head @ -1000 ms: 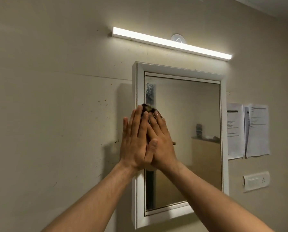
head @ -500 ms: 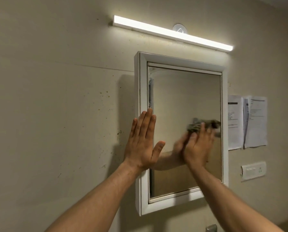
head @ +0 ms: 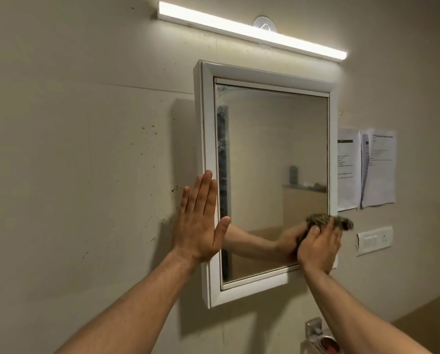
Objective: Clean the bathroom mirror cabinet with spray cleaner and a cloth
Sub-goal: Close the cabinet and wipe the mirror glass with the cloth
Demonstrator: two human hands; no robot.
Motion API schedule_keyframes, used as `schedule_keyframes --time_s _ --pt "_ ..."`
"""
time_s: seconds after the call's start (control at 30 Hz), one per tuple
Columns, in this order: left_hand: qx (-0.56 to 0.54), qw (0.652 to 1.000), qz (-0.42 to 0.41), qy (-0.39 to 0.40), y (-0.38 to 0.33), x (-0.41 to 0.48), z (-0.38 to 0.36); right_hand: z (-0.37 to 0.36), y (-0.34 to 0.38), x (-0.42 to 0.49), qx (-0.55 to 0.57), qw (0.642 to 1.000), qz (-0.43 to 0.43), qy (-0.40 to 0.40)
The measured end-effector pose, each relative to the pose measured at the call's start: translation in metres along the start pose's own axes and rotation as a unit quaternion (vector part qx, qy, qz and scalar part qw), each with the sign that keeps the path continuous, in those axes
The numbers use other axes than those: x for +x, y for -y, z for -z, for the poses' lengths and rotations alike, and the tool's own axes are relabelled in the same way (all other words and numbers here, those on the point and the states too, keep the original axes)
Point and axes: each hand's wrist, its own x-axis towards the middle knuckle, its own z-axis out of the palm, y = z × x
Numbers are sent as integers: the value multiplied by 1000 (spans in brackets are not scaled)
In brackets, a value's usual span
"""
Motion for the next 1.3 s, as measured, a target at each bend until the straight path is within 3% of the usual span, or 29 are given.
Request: schedule_keyframes --time_s 0.17,0.27,0.33,0.5,0.6,0.73,0.9,1.07,1.2,1.3 --pt "-19 1000 -4 -4 3 1 -2 -16 -4 -67 2 1000 -5 24" --pt "-28 1000 -8 -1 3 0 2 -18 40 -104 14 986 138 98" --pt "-27 1000 -9 3 2 0 6 -16 93 -80 32 964 236 117" --pt "-9 1000 5 13 -1 -1 9 -13 276 10 32 909 408 78" --pt "-23 1000 12 -5 1 -5 8 -20 321 31 27 884 463 51" --pt "-95 992 54 -67 10 -12 5 -34 287 22 76 858 505 49" --pt "-161 981 53 -95 5 3 14 -35 167 -36 57 829 551 72" --pt "-135 989 34 -60 -3 -4 11 -32 33 -118 1 823 549 146" --pt "-96 994 52 -19 -7 -20 8 -24 2 -152 -18 836 520 177" --pt "-82 995 62 2 -6 -28 11 -12 3 -152 -33 818 534 211"
